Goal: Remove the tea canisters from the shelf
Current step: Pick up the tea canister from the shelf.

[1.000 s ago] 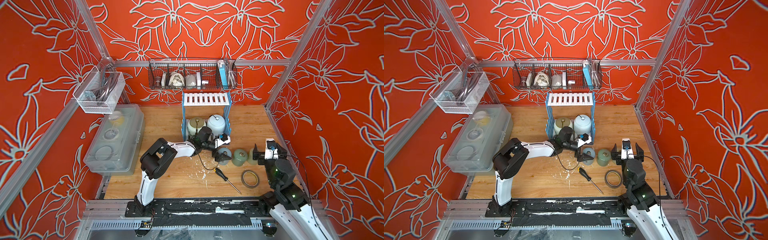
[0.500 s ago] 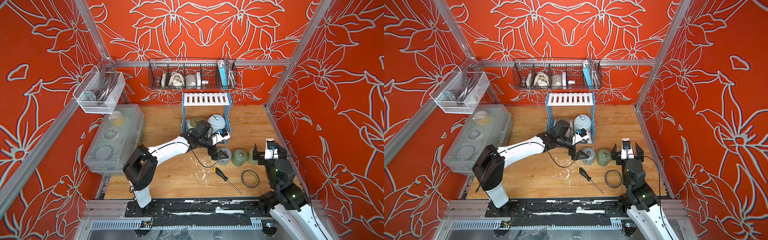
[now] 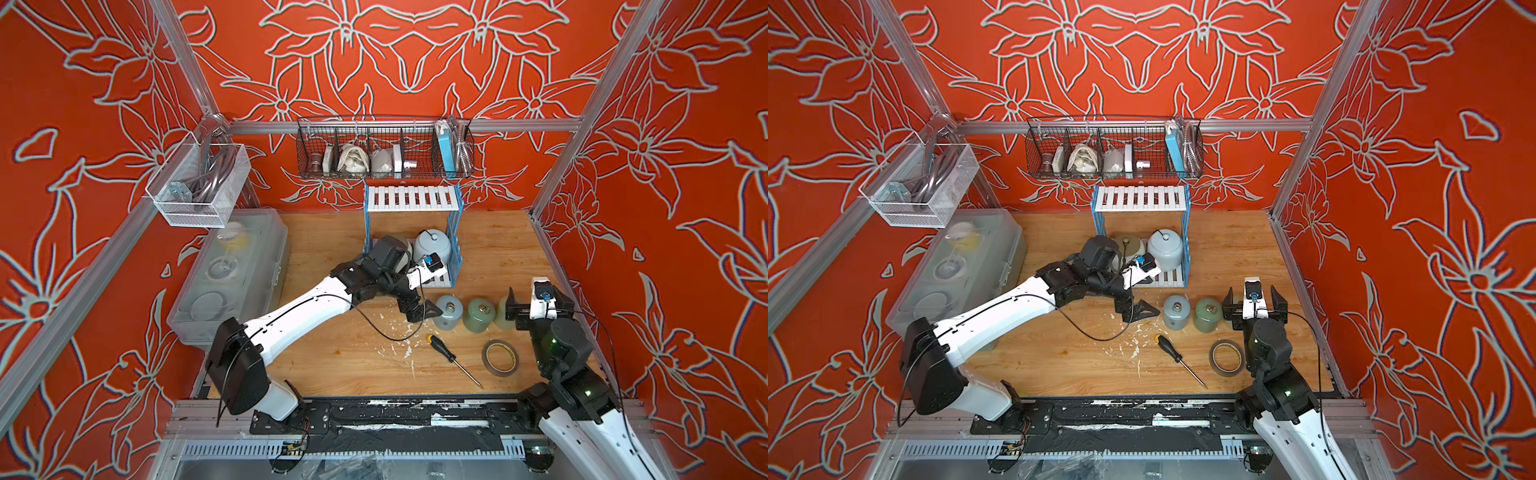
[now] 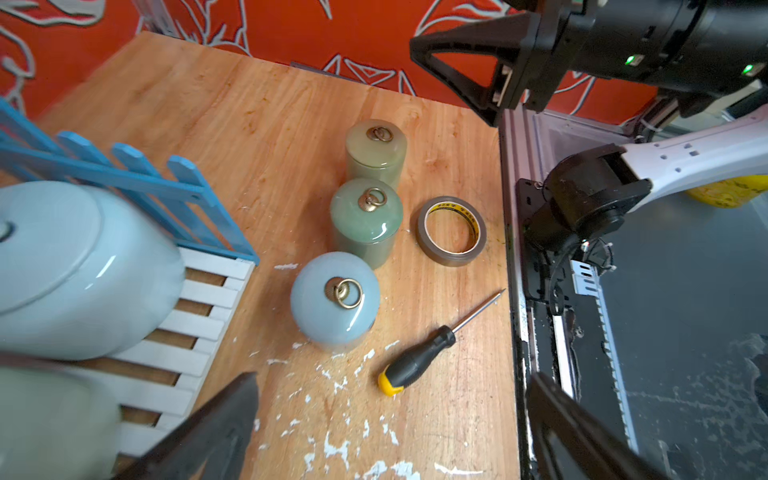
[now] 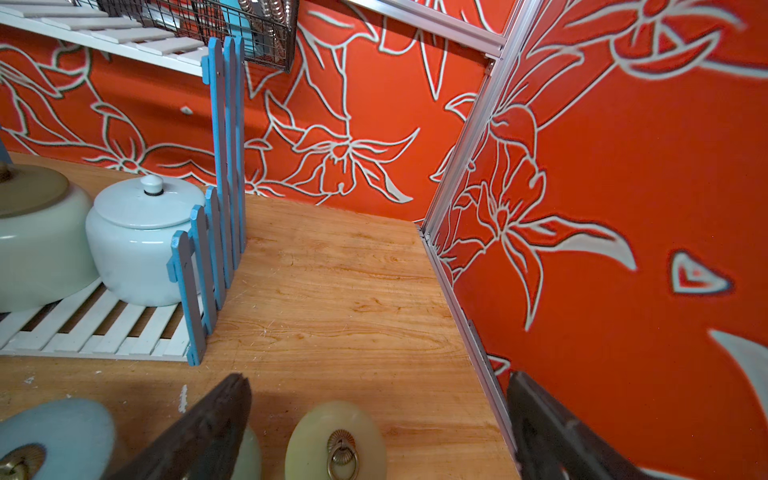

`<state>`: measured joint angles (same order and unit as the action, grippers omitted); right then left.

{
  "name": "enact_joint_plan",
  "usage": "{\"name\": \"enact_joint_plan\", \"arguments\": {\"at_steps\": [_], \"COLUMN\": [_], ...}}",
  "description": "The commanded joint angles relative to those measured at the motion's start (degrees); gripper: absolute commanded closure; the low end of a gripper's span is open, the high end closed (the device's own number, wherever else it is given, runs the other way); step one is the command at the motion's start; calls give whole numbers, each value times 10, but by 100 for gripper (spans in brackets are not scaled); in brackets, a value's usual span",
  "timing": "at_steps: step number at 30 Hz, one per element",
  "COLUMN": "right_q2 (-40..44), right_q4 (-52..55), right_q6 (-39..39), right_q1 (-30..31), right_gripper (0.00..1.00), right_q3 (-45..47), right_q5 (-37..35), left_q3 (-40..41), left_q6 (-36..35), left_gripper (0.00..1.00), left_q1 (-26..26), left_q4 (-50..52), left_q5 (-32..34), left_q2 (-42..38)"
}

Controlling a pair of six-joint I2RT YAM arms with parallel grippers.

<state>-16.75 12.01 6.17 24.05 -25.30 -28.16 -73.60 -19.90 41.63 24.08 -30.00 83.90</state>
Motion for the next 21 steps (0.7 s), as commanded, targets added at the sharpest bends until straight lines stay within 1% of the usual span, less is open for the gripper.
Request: {"name": "enact_joint_plan", "arguments": {"at_steps": [1, 4, 6, 10, 14, 18, 21], "right_q2": [4, 0, -5, -8, -10, -15, -38], "right_q4": [4, 8, 15, 17, 33, 34, 47], "right_q6": [-13, -15, -17, -23, -38, -46, -55], "right_q1": [-2, -2, -2, -2, -2, -2, -2], "right_gripper": [1, 1, 1, 1, 1, 1, 1], "right_q3": [1, -2, -7, -15, -33, -45, -65], "right_q5": [11, 15, 13, 24, 32, 59, 74], "left_q3": [17, 37, 45, 66, 83, 103, 115], "left_q6": [-3, -6, 5, 31, 45, 48, 69], "left_gripper": [1, 1, 1, 1, 1, 1, 1], "left_q1": [-3, -7, -18, -57, -109, -147, -193], "left_q4": [39, 40, 42, 43, 46, 61, 64], "left_q5": [79, 120, 132, 123, 117, 122, 117], "left_q2": [-38, -72, -92, -129, -155, -183, -204]}}
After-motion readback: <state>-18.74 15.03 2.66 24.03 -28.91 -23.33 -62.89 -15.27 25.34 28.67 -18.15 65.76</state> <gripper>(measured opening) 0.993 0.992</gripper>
